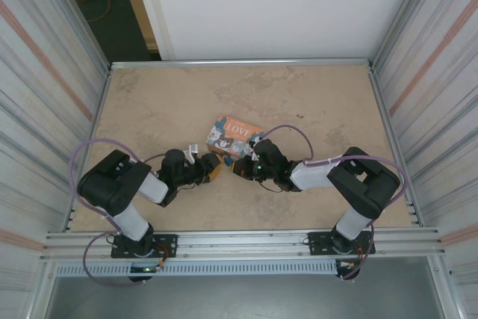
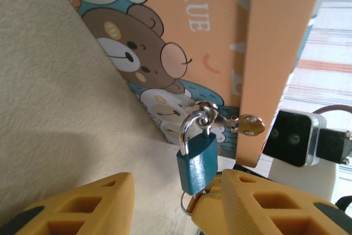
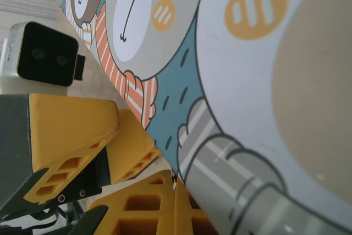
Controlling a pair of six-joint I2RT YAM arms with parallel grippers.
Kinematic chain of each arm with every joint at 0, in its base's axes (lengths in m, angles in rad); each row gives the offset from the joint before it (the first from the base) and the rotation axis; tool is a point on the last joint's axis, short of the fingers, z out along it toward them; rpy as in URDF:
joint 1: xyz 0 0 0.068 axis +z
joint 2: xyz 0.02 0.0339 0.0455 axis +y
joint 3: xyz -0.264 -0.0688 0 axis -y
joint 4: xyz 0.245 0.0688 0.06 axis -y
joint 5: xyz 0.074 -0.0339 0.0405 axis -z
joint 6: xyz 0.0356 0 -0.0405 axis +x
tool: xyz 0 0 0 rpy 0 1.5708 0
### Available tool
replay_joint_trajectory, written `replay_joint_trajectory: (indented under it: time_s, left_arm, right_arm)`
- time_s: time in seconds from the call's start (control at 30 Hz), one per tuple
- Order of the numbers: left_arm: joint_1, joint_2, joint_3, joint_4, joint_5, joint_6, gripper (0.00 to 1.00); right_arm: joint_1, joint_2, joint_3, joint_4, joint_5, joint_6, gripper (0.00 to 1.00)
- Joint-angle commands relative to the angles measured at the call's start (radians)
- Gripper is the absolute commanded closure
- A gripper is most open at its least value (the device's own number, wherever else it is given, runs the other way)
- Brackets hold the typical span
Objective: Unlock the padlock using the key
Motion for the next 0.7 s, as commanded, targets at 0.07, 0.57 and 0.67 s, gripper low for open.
replay_joint_trajectory:
  time_s: [0.07,0.57,0.67]
  left_arm:
    - [-0.006,0.08,0.03,0.175,0.026,-0.055,0.57]
    - [-0.03,0.199,0.078,0.292,0.02,-0.103,0.64]
    - [-0.03,0.204,0.078,0.293,0.017,-0.1,0.67]
  right_arm:
    - [0.012,0.019,0.033,-0.001,-0.028,0.036,1.0]
    - [0.012,0.024,0.039,0.01,-0.04,0.056,1.0]
    - [0.013,0.025,0.04,0.009,-0.042,0.057,1.0]
